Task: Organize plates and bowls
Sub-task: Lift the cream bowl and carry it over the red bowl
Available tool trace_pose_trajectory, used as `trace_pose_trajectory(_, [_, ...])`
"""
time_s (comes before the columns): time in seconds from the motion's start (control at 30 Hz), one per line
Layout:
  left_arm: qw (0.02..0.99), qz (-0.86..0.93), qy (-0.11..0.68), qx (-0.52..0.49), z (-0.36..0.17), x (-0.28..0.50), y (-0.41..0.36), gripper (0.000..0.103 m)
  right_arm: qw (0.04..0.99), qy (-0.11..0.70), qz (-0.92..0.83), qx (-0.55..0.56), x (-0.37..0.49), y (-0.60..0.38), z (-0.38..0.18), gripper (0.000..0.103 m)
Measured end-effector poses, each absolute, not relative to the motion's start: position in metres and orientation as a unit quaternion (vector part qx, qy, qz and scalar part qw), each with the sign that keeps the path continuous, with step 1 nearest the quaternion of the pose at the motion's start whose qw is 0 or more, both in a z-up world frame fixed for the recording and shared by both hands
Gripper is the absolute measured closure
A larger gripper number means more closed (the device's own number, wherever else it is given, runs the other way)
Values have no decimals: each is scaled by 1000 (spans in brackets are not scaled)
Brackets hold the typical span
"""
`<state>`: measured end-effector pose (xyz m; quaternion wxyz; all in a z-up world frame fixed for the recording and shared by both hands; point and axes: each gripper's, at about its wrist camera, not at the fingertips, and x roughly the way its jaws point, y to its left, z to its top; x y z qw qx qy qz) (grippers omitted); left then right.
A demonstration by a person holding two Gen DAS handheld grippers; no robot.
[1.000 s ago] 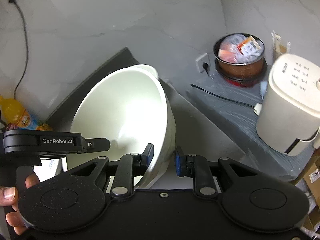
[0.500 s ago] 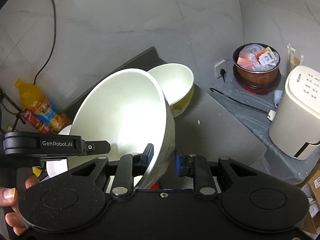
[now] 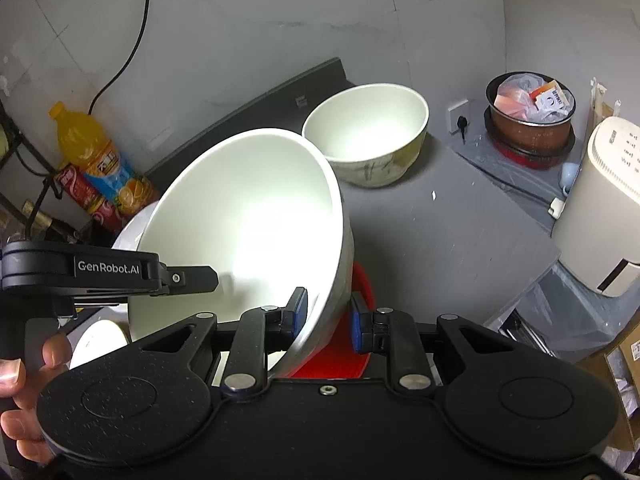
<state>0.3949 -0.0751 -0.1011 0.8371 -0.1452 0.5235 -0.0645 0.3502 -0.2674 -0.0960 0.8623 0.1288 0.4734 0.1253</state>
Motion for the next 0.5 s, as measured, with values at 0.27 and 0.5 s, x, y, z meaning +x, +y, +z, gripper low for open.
trace_pose_trajectory(0.27, [826, -58, 541, -148, -118, 380, -64, 83, 852, 492, 127, 124, 338, -258, -106, 77])
trace_pose_trajectory(0.5, [822, -50, 549, -143, -130, 377, -61, 83, 848, 501, 129, 119, 339, -252, -113, 76])
